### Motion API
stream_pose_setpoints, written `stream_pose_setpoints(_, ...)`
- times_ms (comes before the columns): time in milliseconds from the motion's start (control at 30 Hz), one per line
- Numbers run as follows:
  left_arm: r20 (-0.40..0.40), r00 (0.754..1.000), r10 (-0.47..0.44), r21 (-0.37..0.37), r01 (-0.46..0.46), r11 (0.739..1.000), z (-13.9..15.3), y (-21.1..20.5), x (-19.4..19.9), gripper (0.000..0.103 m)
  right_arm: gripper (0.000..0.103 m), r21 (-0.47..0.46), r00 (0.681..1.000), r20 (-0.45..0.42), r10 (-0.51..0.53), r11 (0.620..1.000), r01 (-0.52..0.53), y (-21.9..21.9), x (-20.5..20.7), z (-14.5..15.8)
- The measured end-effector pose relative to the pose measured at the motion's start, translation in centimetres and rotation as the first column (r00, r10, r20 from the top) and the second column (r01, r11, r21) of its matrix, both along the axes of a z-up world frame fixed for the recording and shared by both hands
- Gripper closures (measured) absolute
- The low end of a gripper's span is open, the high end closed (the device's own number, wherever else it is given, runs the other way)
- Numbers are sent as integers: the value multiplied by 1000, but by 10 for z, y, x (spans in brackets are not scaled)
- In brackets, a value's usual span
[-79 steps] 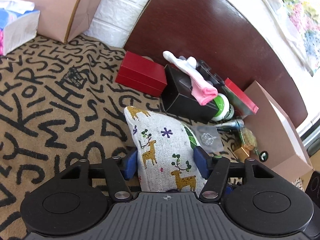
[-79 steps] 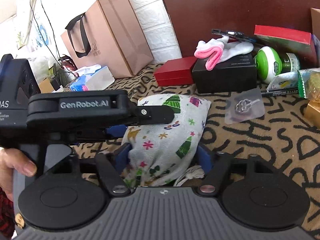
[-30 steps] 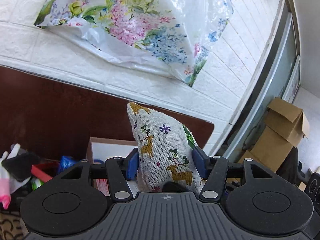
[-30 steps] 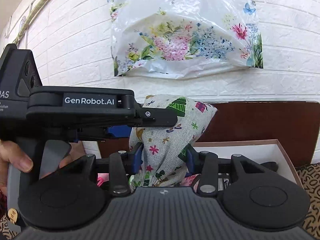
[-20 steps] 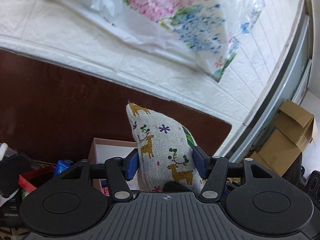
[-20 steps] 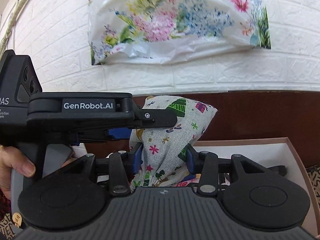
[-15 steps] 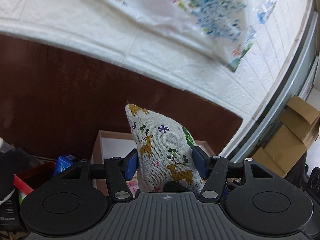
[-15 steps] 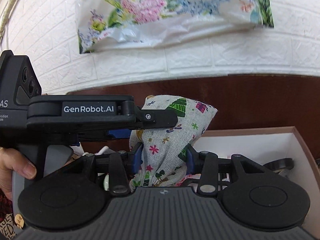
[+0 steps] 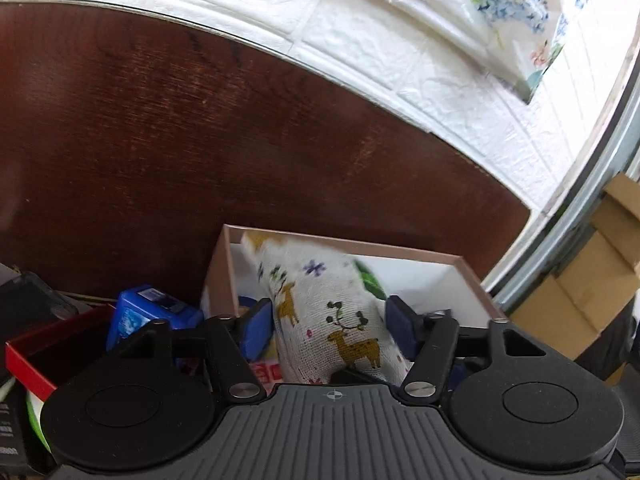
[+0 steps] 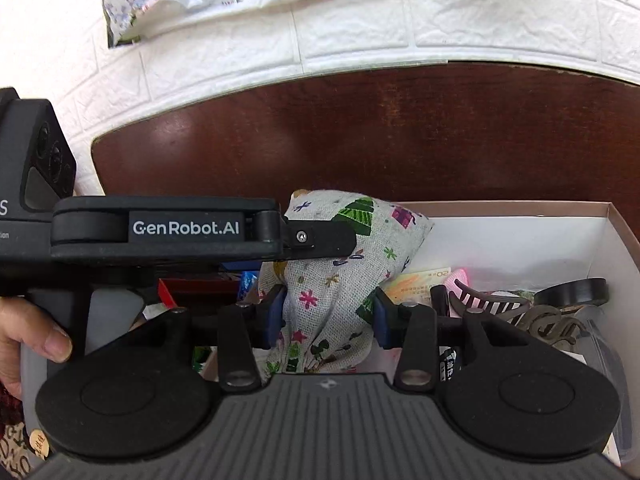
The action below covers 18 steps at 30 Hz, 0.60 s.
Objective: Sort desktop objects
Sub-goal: 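Lower the floral pouch into the box and open the left gripper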
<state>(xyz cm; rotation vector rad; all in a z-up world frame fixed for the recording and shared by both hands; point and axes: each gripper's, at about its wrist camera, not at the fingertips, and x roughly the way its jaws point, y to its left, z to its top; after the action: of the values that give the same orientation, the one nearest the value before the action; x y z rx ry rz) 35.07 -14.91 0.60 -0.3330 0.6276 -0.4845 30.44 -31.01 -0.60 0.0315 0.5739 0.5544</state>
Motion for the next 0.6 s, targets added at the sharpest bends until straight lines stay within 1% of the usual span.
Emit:
stream_pose_setpoints(33,13,1000,-2,-2,2,1000,0,1,-1,19,50,-17,1000,1,1,1000,-1,2,2,-1)
stream_pose_setpoints(67,33,999,-10,-14,11,1000,1,3,-4,11,44,-38,1000,2,-2,999,2,4,3,-3)
stream_pose_setpoints(100,46,999,-16,-23,17,1000,2,4,-8,0,41,-64,1000,-5,-22,998,22,7,4,-5)
stream_pose_setpoints(167,52,999,-17,-20,18,1000,5,5,-14,0,22,-97,1000,19,-12,995,14,10,-1,-5)
stream_pose_setpoints(200,51,998,-27,-11,28,1000,5,5,-16,0,19,-106,999,36,-1,994,5,11,-5,-4)
stream_pose_setpoints(233,50,998,-36,-3,36,999,6,4,-19,0,12,-115,999,51,6,993,0,11,-8,-4)
stream_pose_setpoints(267,48,998,-40,4,40,999,6,4,-23,0,8,-126,998,58,6,992,1,12,-11,-3)
stream_pose_setpoints(367,48,998,-52,23,51,998,6,3,-36,0,1,-148,999,47,-12,989,19,13,-18,-4)
stream_pose_setpoints(533,69,996,-54,87,48,995,4,-2,-55,0,0,-148,999,12,-35,988,36,10,-30,-6)
stream_pose_setpoints(600,72,996,-59,100,52,994,4,-2,-63,0,0,-138,999,3,-42,990,42,8,-34,-5)
